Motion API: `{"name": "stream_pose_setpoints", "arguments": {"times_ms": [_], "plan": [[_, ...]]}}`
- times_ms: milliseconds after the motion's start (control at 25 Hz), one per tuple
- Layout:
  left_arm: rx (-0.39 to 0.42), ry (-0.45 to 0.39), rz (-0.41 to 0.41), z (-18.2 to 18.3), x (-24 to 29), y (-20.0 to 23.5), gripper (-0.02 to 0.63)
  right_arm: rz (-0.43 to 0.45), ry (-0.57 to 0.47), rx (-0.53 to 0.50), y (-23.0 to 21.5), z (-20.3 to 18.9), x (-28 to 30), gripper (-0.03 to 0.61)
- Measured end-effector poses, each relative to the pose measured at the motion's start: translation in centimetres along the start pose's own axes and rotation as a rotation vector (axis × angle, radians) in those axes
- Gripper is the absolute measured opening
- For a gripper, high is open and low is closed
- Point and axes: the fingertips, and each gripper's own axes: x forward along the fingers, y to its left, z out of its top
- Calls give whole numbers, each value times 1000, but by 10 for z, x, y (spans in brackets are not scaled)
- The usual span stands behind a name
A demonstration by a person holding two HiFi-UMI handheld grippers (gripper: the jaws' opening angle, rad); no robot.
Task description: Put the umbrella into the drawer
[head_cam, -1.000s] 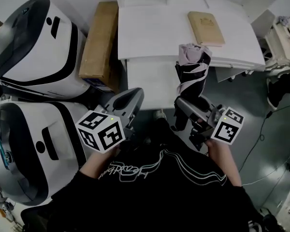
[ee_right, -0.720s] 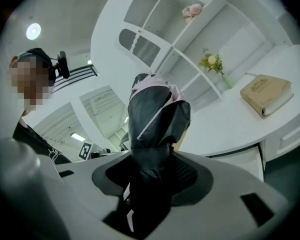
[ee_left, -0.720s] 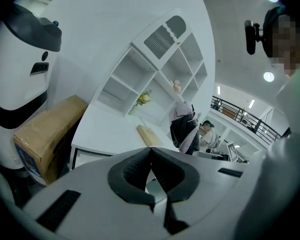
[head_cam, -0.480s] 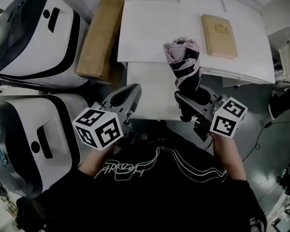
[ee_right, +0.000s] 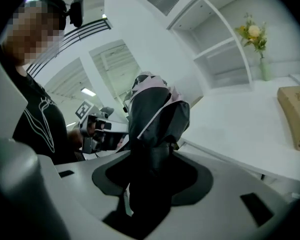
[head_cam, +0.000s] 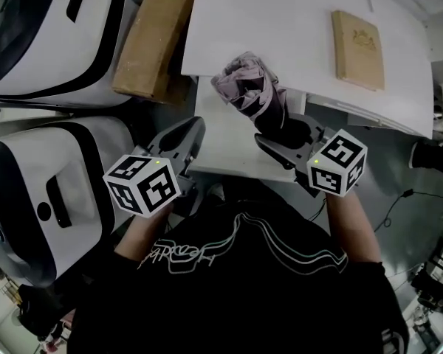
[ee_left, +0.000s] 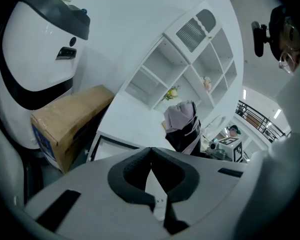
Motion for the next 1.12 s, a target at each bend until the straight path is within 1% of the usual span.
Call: {"name": "stream_pose_setpoints", "arguments": {"times_ms": [200, 480, 720, 880, 960, 1120], "plan": [[-29, 5, 34, -7, -3, 18, 20, -1, 159, -60, -16, -44, 35, 219], [-65, 32, 81, -24, -7, 41, 20, -79, 377, -199, -50, -102, 77, 219], [-81, 38, 97, -27, -6, 54, 20, -134, 504, -287, -82, -138, 110, 219], [-87, 43, 108, -26, -4, 62, 20, -188, 620, -366, -108, -164, 126, 219], [-91, 43, 111, -24, -2, 65, 20, -207, 664, -373, -118, -177, 131, 219], [-109, 43, 116, -25, 0, 74, 20, -217, 710, -385, -129, -195, 140, 219]]}}
